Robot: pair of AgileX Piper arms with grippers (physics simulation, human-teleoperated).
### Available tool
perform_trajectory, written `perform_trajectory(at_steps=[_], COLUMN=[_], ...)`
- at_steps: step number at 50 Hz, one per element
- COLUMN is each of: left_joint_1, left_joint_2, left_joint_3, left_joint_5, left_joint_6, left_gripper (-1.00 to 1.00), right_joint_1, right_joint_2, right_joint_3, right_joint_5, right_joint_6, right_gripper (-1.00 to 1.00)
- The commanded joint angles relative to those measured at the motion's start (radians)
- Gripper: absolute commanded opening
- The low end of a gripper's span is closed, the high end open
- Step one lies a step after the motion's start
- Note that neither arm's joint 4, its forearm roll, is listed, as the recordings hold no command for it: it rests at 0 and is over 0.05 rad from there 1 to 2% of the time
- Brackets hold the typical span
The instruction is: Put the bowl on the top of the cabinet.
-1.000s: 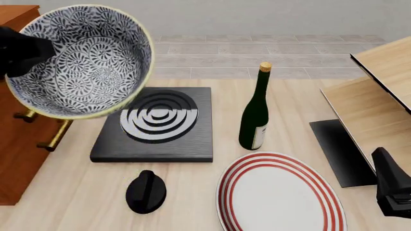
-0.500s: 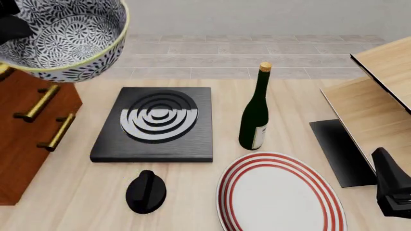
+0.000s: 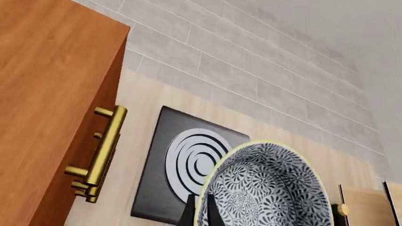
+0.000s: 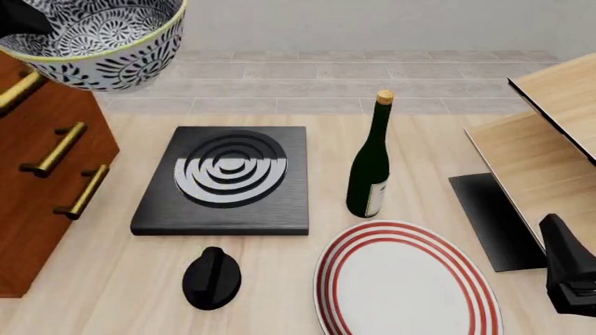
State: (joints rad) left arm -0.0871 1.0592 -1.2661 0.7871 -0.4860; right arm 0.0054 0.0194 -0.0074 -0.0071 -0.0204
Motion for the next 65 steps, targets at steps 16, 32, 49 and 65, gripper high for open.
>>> perform_trajectory(at_steps=[16, 32, 49, 65], left_joint_1=[0.092, 0.168, 0.257, 0.323], left_joint_2=[0.126, 0.2, 0.235, 0.244], left_joint_3=[-0.145, -0.285, -0.411, -0.535], left_joint_5=[0.122, 0.207, 0.289, 0.365], left_joint_6=[-0.017, -0.03, -0.036, -0.044], left_gripper=[-1.0, -1.0, -1.0, -1.0], right_joint_1=[0.0, -0.003, -0.002, -0.003], right_joint_2=[0.002, 0.01, 0.004, 0.003], right_joint_3=[0.004, 0.002, 0.001, 0.004], right_joint_5=[-0.006, -0.011, -0.003, -0.004], right_joint_6=[0.0, 0.006, 0.004, 0.008], right_gripper=[1.0, 1.0, 1.0, 1.0])
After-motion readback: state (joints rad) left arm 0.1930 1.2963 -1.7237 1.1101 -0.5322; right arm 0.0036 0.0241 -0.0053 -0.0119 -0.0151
